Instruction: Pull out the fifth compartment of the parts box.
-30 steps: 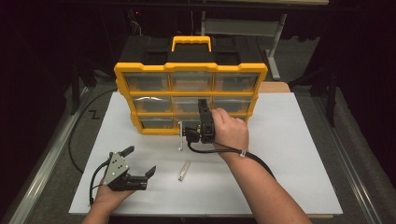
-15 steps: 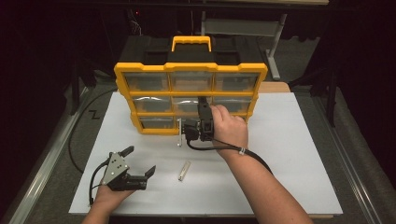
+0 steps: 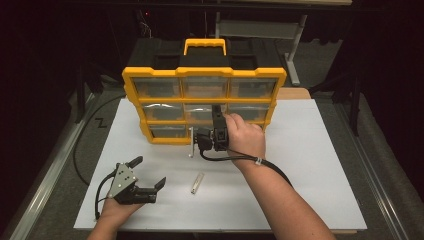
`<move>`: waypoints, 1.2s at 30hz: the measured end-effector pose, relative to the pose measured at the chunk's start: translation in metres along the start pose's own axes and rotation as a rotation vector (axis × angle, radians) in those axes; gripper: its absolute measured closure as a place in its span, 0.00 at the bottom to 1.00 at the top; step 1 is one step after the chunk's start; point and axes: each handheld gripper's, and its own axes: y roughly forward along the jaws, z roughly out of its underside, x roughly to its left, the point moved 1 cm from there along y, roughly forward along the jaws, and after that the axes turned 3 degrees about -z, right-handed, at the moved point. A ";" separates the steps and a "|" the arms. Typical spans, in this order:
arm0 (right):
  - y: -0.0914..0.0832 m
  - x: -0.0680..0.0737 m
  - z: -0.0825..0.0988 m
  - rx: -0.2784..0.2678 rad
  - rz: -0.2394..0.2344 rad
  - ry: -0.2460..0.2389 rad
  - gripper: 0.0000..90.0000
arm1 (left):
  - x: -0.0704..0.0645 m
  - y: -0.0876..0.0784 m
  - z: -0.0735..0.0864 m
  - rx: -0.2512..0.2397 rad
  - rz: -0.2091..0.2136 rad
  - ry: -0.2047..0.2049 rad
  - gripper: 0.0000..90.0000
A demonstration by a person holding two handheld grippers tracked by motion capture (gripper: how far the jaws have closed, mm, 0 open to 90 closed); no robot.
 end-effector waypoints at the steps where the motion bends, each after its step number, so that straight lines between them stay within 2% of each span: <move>1: -0.001 0.000 -0.001 0.001 0.001 -0.007 0.89 | 0.000 0.000 0.000 -0.001 0.000 0.000 0.00; 24: -0.032 0.005 0.002 -0.027 0.000 -0.002 0.89 | 0.000 0.000 -0.001 -0.010 0.001 -0.011 0.00; 36: -0.046 0.009 0.005 -0.044 0.011 0.004 0.89 | 0.001 0.000 -0.001 0.001 0.009 -0.017 0.00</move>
